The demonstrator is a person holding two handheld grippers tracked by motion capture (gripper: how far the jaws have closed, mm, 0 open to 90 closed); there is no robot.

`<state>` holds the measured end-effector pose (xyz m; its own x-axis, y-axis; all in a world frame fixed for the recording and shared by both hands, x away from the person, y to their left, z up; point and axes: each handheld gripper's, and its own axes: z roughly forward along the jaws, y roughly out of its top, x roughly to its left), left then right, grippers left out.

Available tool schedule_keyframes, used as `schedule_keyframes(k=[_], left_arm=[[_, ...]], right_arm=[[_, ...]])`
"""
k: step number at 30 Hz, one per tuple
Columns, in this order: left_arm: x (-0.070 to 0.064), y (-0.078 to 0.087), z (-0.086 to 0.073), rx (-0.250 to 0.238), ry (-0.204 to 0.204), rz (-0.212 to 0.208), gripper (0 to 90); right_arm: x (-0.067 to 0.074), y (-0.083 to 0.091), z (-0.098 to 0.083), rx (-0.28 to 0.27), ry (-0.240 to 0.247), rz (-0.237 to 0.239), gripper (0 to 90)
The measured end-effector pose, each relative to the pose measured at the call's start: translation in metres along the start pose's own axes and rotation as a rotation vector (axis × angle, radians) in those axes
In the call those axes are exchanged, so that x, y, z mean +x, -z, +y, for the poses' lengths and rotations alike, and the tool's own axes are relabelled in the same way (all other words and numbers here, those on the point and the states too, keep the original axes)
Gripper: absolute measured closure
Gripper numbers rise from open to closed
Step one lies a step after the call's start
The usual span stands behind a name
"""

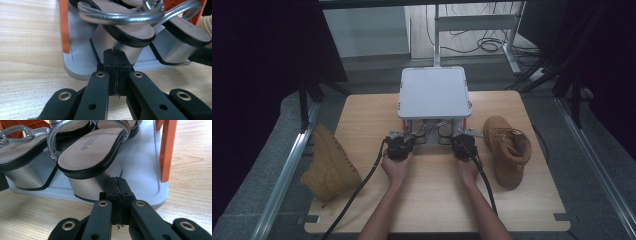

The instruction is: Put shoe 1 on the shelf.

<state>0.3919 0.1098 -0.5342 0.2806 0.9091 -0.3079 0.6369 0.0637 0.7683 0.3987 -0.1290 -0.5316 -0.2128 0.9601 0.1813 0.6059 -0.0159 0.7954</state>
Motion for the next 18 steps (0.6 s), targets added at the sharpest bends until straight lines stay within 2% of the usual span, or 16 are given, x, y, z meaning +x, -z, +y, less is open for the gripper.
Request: schedule_keyframes(k=[17, 18], left_arm=[[-0.0023, -0.0021, 0.0004, -0.001, 0.023, -0.013, 89.6], [-0.0038, -0.0027, 0.0005, 0.002, 0.012, -0.011, 89.6]], right_arm=[[0.0078, -0.0074, -0.0026, -0.001, -0.008, 0.031, 89.5], [0.0081, -0.0077, -0.0027, -0.002, -0.009, 0.032, 89.5]])
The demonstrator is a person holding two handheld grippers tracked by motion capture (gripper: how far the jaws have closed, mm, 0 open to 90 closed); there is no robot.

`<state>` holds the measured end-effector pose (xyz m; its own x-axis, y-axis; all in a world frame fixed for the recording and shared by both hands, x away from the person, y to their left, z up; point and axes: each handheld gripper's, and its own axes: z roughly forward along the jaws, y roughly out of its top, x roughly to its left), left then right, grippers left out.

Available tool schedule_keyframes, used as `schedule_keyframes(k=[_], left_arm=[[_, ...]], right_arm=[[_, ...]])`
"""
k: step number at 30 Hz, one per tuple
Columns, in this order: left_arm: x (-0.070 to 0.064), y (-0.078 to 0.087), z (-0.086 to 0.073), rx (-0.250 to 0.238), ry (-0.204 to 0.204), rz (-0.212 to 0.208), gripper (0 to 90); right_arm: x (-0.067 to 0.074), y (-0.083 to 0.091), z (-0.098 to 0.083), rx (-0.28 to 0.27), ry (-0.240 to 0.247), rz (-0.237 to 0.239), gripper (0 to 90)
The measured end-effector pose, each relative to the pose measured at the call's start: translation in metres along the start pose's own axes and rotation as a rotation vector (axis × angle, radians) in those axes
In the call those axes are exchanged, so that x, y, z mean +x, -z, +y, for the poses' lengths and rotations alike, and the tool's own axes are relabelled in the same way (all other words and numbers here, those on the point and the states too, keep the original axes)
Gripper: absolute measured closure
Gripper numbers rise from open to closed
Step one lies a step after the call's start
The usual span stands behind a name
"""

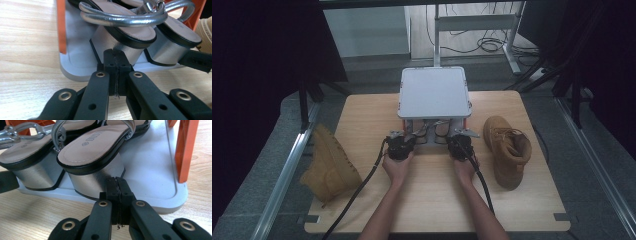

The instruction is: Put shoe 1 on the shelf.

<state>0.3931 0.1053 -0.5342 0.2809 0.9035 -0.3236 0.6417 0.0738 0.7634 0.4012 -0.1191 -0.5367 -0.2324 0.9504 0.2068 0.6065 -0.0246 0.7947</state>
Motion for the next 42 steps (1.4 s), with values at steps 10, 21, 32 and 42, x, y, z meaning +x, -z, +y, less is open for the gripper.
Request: schedule_keyframes(k=[10, 21, 32, 42], left_arm=[[-0.007, -0.002, 0.000, 0.003, -0.006, -0.011, 89.5], [-0.005, 0.014, -0.001, -0.012, -0.032, -0.013, 87.7], [-0.016, 0.070, -0.019, -0.067, -0.073, -0.099, 85.3], [-0.019, 0.109, -0.044, -0.007, -0.182, -0.120, 63.3]], right_arm=[[0.006, -0.002, -0.001, 0.004, 0.001, 0.012, 89.5], [0.003, 0.011, 0.003, -0.007, -0.001, 0.035, 89.4], [0.006, 0.073, -0.003, -0.087, 0.043, 0.158, 88.8], [0.006, 0.113, -0.035, -0.093, 0.086, 0.272, 67.3]])
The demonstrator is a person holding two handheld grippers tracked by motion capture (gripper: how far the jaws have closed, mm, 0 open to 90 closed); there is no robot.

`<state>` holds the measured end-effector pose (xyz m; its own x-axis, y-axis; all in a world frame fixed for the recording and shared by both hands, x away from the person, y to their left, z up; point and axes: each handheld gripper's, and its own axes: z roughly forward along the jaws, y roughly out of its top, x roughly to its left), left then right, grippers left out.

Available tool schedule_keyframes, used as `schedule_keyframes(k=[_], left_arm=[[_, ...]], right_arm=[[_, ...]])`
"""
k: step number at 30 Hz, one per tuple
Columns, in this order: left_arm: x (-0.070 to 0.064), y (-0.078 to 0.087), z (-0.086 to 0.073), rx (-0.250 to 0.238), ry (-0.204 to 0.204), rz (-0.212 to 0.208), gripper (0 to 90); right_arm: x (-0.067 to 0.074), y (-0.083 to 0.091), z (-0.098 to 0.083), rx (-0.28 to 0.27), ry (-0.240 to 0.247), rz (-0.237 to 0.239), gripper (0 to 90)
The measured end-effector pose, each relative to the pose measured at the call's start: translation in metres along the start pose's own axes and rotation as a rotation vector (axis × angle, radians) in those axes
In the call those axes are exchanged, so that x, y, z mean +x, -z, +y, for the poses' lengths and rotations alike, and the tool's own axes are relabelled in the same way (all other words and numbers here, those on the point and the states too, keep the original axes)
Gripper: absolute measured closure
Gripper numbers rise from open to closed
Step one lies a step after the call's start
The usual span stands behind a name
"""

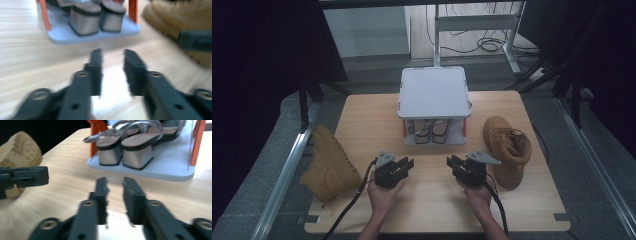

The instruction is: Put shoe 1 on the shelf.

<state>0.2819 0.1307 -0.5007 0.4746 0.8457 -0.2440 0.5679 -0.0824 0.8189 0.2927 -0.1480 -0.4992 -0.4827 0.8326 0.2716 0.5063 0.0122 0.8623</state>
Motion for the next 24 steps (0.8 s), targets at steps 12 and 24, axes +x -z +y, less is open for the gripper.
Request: schedule_keyframes(k=[12, 24], left_arm=[[0.001, 0.033, -0.014, -0.003, -0.015, -0.056, 42.7], [0.010, 0.052, -0.018, -0.017, -0.043, -0.034, 39.6]], right_arm=[[0.009, 0.027, -0.019, 0.012, 0.080, 0.051, 40.7], [0.006, 0.031, -0.029, 0.034, 0.085, 0.033, 38.1]])
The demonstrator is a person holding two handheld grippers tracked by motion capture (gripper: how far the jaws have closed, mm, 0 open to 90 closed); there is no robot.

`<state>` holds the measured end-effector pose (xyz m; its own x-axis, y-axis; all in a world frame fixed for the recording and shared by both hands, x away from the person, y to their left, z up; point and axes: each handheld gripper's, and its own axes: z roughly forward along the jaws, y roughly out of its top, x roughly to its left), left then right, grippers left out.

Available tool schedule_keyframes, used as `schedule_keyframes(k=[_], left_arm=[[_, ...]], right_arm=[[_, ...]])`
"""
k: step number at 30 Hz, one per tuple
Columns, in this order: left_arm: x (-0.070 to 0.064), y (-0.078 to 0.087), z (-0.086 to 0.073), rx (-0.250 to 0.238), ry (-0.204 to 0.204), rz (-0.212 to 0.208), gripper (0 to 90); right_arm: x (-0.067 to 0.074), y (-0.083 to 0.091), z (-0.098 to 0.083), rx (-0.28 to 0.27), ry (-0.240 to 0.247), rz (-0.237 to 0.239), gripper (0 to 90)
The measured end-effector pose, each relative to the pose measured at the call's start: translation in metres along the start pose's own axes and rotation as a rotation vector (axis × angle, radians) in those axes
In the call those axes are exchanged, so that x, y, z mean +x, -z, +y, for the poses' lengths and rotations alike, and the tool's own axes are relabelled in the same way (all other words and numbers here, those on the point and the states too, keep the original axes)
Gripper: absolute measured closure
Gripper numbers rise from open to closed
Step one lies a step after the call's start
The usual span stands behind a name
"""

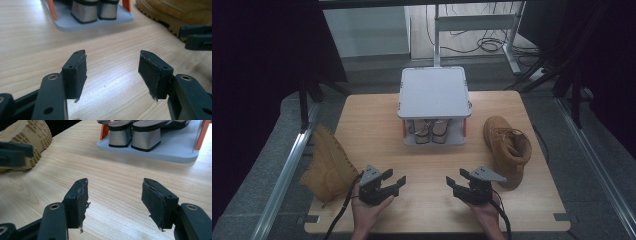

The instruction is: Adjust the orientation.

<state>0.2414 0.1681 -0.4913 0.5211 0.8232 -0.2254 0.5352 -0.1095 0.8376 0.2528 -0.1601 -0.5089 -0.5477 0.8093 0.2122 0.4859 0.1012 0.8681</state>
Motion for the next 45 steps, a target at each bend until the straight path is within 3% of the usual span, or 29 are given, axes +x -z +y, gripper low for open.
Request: schedule_keyframes(k=[5, 9, 14, 20, 23, 27, 31, 37, 45], left_arm=[[0.011, 0.010, 0.003, -0.010, 0.027, 0.012, 41.5], [0.012, 0.019, 0.006, -0.028, 0.012, 0.018, 53.8], [0.017, 0.029, 0.010, -0.053, 0.004, -0.020, 68.5], [0.028, 0.039, 0.012, -0.078, 0.042, -0.038, 84.2], [0.035, 0.051, 0.018, -0.117, 0.064, -0.065, 87.9], [0.045, 0.071, 0.022, -0.155, 0.066, -0.025, 88.8], [0.063, 0.093, 0.017, -0.176, 0.100, 0.033, 89.0], [0.089, 0.124, 0.005, -0.229, 0.143, 0.082, 89.0], [0.115, 0.148, -0.021, -0.255, 0.227, 0.153, 89.0]], right_arm=[[-0.003, 0.002, -0.001, -0.009, -0.008, -0.028, 36.6], [-0.004, 0.003, -0.003, -0.009, -0.015, -0.035, 36.6], [-0.002, 0.002, -0.004, -0.006, -0.003, -0.045, 36.4], [-0.003, 0.000, -0.006, 0.002, 0.001, -0.054, 36.3], [-0.005, 0.002, -0.006, -0.002, -0.012, -0.057, 36.3], [-0.008, 0.003, -0.005, -0.007, -0.029, -0.056, 36.3], [-0.009, 0.003, -0.005, -0.009, -0.032, -0.060, 36.3], [-0.010, 0.003, -0.004, -0.009, -0.036, -0.066, 36.3], [-0.012, 0.001, -0.005, -0.003, -0.041, -0.068, 36.3]])
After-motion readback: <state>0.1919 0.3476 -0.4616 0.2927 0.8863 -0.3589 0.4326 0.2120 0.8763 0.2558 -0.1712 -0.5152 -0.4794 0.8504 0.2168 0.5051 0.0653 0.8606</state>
